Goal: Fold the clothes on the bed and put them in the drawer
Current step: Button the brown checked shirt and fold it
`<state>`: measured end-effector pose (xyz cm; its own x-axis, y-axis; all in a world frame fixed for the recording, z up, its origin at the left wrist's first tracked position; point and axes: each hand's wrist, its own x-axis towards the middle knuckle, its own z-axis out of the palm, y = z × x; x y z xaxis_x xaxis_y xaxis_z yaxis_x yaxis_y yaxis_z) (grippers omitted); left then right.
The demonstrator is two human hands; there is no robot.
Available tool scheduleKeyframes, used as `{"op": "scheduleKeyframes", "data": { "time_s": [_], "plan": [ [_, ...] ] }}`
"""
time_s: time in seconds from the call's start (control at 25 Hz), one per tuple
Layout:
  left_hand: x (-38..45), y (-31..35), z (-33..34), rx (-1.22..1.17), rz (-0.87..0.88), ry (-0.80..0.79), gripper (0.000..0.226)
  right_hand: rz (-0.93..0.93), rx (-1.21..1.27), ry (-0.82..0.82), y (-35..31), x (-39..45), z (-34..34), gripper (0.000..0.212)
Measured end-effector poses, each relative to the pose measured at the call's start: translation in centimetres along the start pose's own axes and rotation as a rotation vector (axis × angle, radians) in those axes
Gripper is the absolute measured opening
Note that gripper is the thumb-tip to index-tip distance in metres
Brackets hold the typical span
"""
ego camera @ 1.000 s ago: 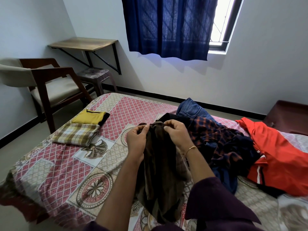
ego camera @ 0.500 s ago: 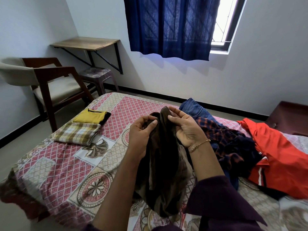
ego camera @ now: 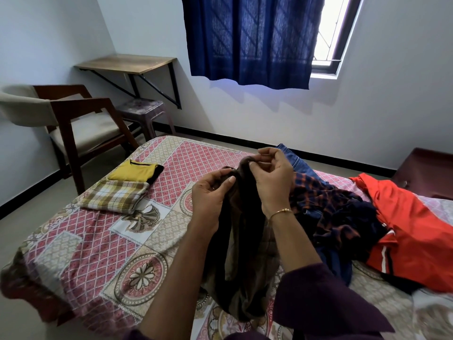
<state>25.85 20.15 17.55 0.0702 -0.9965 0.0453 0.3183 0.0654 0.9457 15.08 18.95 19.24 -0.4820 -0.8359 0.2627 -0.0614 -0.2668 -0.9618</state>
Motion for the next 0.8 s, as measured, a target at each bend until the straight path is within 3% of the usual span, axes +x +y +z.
{"op": "scheduleKeyframes", "data": {
  "time_s": [0.08,0.32,0.44,0.56,0.8],
  "plan": [
    [0.0,-0.2,0.0,-0.016,-0.008,-0.003,0.016,-0.081,-0.094,-0.117,0.3,-0.7,0.8,0.031],
    [0.3,-0.9,-0.7,-0.025,-0.048,0.05,0.014,-0.009,-0.153,-0.335,0.9,-0.5,0.4,0.029],
    [0.5,-0.9,-1.2,0.073,-0.07,0.025,0.018,0.114,-0.155,-0.3,1.4,0.3,-0.6,0.026],
    [0.8,-0.9,-1.9,0.032,-0.118,0.058,0.025,0.359,0.159,-0.223,1.9,1.2,-2.9,0.027],
    [0.1,-1.8,-1.5,-0.056,-0.197,0.06,0.031,0.432,0.253,-0.201,2.8,0.3,-4.3,0.026]
  ]
}}
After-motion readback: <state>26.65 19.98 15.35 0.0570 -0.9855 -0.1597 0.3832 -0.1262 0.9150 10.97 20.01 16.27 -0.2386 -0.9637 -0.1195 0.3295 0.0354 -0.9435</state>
